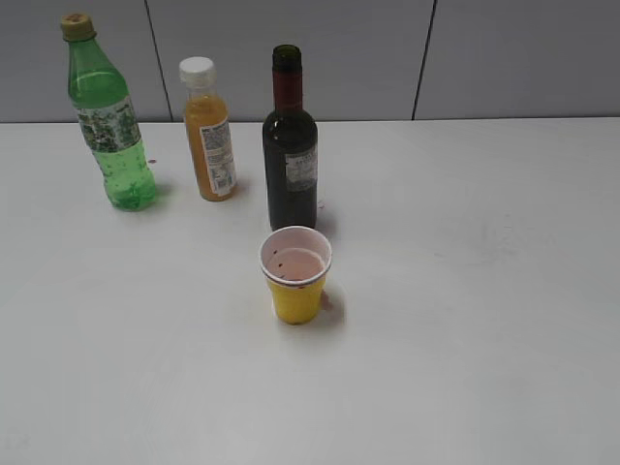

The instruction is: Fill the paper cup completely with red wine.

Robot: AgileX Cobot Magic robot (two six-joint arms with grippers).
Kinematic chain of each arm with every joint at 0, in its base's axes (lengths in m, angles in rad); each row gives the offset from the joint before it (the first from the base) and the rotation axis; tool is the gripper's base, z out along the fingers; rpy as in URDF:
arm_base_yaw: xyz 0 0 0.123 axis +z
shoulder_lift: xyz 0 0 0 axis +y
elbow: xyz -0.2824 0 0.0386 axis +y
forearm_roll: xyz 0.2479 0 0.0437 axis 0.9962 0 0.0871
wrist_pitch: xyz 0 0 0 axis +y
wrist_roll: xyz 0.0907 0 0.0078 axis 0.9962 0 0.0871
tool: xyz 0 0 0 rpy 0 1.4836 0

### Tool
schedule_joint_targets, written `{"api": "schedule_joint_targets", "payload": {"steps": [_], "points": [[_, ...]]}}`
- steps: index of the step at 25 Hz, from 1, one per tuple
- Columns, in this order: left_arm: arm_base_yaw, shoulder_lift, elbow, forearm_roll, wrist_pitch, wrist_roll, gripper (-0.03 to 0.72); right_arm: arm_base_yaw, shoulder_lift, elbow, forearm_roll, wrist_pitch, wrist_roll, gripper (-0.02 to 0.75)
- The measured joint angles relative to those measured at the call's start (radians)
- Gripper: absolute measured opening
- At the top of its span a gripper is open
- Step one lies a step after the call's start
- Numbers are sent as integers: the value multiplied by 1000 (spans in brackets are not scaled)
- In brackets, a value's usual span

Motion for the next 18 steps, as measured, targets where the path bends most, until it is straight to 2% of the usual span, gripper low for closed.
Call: {"api": "schedule_joint_targets", "payload": {"steps": [5, 18], "points": [[0, 0, 0, 0, 0, 0, 582, 0, -198, 131, 0, -5, 1, 592], [0, 0, 0, 0, 0, 0, 582, 0, -630, 335, 6, -47, -1, 592]]}}
